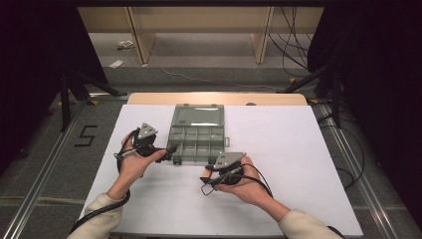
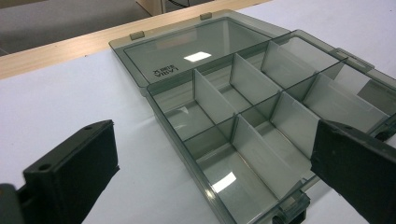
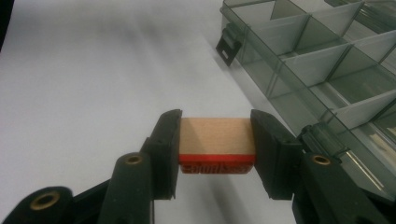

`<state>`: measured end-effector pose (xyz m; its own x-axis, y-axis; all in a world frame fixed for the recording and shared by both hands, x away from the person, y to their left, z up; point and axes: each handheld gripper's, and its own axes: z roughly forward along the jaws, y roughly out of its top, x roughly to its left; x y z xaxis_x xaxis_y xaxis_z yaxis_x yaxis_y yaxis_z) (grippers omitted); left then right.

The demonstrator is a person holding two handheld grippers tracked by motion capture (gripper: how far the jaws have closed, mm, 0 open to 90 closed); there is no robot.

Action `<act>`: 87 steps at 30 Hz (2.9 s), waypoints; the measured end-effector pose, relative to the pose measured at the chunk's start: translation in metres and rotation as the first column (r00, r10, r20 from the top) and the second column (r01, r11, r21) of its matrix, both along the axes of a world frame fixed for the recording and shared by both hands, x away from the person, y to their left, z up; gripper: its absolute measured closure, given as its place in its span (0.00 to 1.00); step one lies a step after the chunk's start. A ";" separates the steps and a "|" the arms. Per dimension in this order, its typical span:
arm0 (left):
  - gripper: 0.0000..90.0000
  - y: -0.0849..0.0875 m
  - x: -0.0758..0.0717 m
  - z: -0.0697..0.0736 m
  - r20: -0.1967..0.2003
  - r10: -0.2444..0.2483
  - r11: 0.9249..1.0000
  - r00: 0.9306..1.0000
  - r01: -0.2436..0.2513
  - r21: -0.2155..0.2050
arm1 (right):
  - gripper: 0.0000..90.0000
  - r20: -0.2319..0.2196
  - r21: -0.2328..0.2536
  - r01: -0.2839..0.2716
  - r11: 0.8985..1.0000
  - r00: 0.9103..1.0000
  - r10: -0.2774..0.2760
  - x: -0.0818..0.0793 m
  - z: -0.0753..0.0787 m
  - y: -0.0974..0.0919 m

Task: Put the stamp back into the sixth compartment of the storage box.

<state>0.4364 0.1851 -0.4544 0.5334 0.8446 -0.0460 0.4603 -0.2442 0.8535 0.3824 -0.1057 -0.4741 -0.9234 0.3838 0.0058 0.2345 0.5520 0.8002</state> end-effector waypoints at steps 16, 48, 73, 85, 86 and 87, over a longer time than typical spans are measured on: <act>0.00 0.000 0.000 0.001 0.003 0.001 1.000 1.000 -0.001 0.002 | 0.62 0.008 0.017 0.020 1.000 1.000 -0.020 0.005 0.005 -0.001; 0.00 -0.002 0.000 0.002 0.004 -0.003 1.000 1.000 0.003 -0.002 | 0.62 0.015 0.043 0.038 0.998 0.999 -0.039 0.013 0.010 0.005; 0.00 -0.002 0.001 0.002 0.004 -0.001 1.000 1.000 0.001 0.001 | 0.62 0.027 0.057 0.053 0.997 0.998 -0.054 0.025 0.014 0.012; 0.00 -0.001 0.001 0.003 0.008 0.005 1.000 1.000 -0.005 -0.001 | 0.62 0.034 0.059 0.052 0.997 0.998 -0.055 0.031 0.015 0.018; 0.00 -0.001 0.001 0.003 0.008 0.005 1.000 1.000 -0.005 -0.001 | 0.62 0.033 0.061 0.054 0.997 0.998 -0.056 0.031 0.015 0.019; 0.00 -0.001 0.001 0.003 0.007 0.005 1.000 1.000 -0.005 -0.001 | 0.62 0.034 0.062 0.055 0.997 0.998 -0.057 0.032 0.016 0.019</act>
